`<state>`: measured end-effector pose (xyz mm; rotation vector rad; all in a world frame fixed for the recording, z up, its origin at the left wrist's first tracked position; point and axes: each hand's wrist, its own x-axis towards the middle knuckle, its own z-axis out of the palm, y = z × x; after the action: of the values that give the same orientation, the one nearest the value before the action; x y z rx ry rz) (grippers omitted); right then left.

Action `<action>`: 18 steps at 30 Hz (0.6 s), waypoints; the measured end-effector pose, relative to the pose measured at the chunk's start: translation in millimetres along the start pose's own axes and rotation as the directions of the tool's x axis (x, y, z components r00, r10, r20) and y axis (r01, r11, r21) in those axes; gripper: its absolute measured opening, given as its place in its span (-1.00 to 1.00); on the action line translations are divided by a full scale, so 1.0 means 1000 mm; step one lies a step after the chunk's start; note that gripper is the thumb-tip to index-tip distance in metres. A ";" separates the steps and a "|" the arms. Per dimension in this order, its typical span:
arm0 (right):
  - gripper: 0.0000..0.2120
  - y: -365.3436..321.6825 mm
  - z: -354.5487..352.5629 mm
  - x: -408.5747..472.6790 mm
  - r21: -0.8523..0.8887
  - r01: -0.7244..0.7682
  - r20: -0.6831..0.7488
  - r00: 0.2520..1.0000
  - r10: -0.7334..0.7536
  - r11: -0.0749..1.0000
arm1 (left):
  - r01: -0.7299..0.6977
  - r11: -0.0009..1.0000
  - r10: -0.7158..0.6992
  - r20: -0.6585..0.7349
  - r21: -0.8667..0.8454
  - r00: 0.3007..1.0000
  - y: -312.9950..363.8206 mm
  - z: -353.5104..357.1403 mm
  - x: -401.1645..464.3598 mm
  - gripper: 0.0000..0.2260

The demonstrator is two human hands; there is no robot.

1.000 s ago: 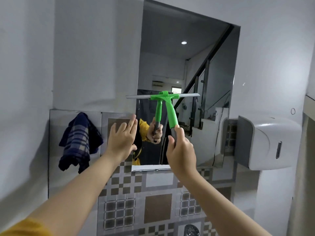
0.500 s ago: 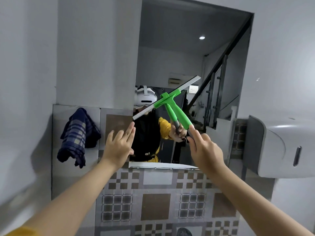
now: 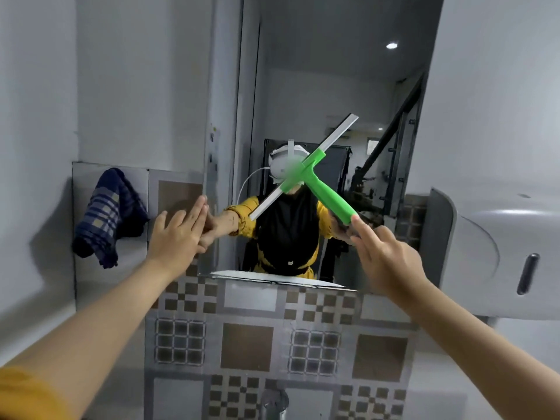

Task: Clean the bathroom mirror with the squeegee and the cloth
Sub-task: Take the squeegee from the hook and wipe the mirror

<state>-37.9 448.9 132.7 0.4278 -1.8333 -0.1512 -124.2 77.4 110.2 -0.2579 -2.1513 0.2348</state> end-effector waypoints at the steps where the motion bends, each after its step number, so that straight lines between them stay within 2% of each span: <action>1: -0.60 0.009 -0.002 -0.005 -0.002 0.015 -0.008 1.000 -0.015 1.000 | 0.006 1.000 -0.006 0.014 0.022 1.000 0.002 -0.002 0.000 -0.22; 3: -0.69 0.023 -0.006 -0.014 -0.017 0.023 -0.017 1.000 -0.023 1.000 | 0.017 0.999 -0.019 0.034 0.045 0.999 0.004 -0.004 0.000 -0.19; 7: -0.63 0.045 -0.015 -0.033 0.006 -0.017 0.053 0.998 0.017 1.000 | 0.020 0.999 -0.021 0.031 0.039 0.999 0.007 -0.007 -0.001 -0.17; 14: -0.67 0.073 -0.044 -0.061 0.214 -0.179 0.175 0.974 0.143 0.960 | -0.005 1.000 0.005 0.036 -0.001 0.999 0.005 -0.008 -0.002 -0.21; 18: -0.69 0.061 -0.063 -0.070 0.237 -0.296 0.237 0.941 0.241 0.925 | -0.034 0.998 0.035 0.020 -0.058 0.999 0.000 -0.004 -0.001 -0.22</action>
<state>25.7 537.9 108.7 0.3515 -2.1050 0.2571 -120.3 77.0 111.4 -0.3268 -2.1784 0.1964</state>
